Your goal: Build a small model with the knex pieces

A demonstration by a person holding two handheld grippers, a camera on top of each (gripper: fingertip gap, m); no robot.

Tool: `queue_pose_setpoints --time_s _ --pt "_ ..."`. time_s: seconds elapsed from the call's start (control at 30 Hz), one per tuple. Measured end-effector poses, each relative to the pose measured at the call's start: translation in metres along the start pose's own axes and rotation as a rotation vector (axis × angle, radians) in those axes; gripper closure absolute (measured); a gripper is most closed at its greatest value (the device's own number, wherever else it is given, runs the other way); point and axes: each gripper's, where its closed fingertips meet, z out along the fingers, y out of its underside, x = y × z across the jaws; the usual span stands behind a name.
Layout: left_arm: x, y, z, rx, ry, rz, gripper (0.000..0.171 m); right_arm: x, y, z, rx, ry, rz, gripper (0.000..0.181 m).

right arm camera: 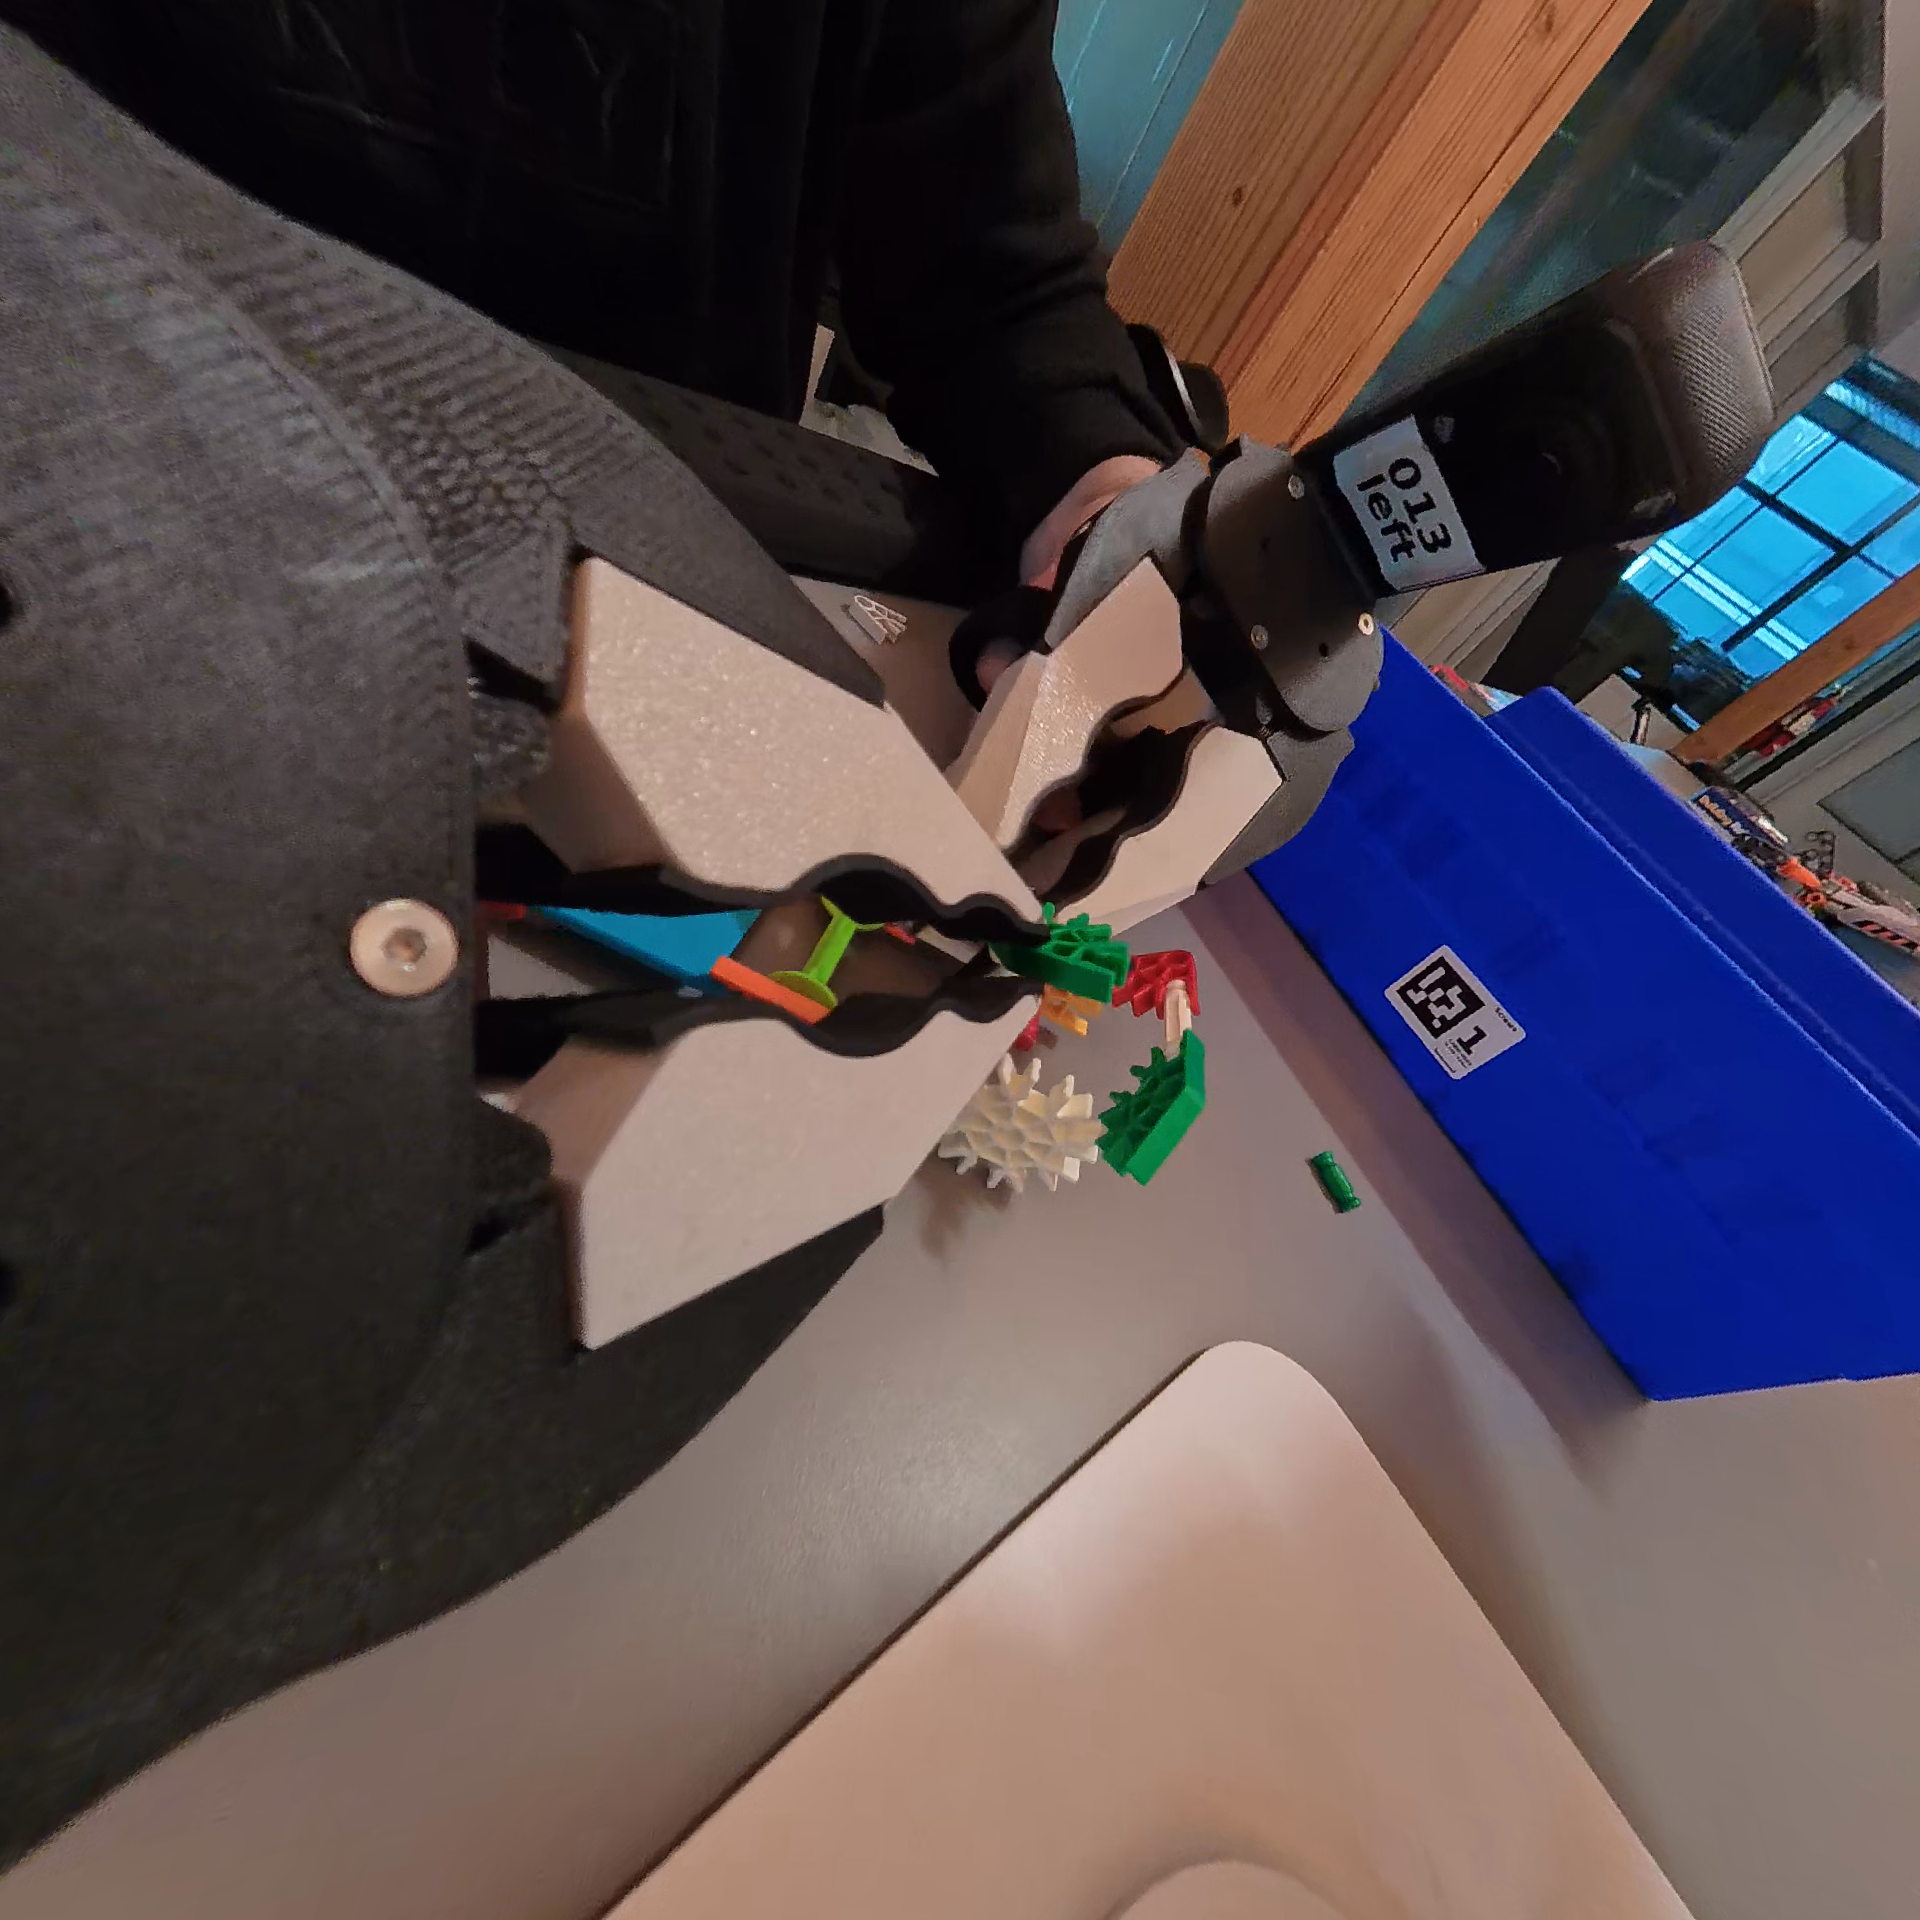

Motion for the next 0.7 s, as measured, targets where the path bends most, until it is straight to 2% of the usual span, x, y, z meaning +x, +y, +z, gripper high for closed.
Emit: queue_pose_setpoints --time_s 0.23,0.4,0.47,0.7 --pt "-0.0003 -0.0019 -0.0034 0.014 0.028 -0.042 0.153 0.0008 0.0015 0.0019 -0.003 0.018 -0.010 0.178" --pt "-0.0029 -0.0038 -0.0044 0.027 0.042 -0.092 0.156 0.0022 0.0013 0.0027 -0.001 0.041 -0.024 0.178" --pt "-0.0057 -0.0044 -0.0043 0.032 0.033 -0.111 0.162 0.0025 0.0012 0.0027 0.000 0.042 -0.022 0.177" --pt "-0.0067 -0.0062 -0.0038 0.044 0.031 -0.121 0.164 0.0036 -0.0004 0.0026 0.007 0.061 -0.038 0.177"
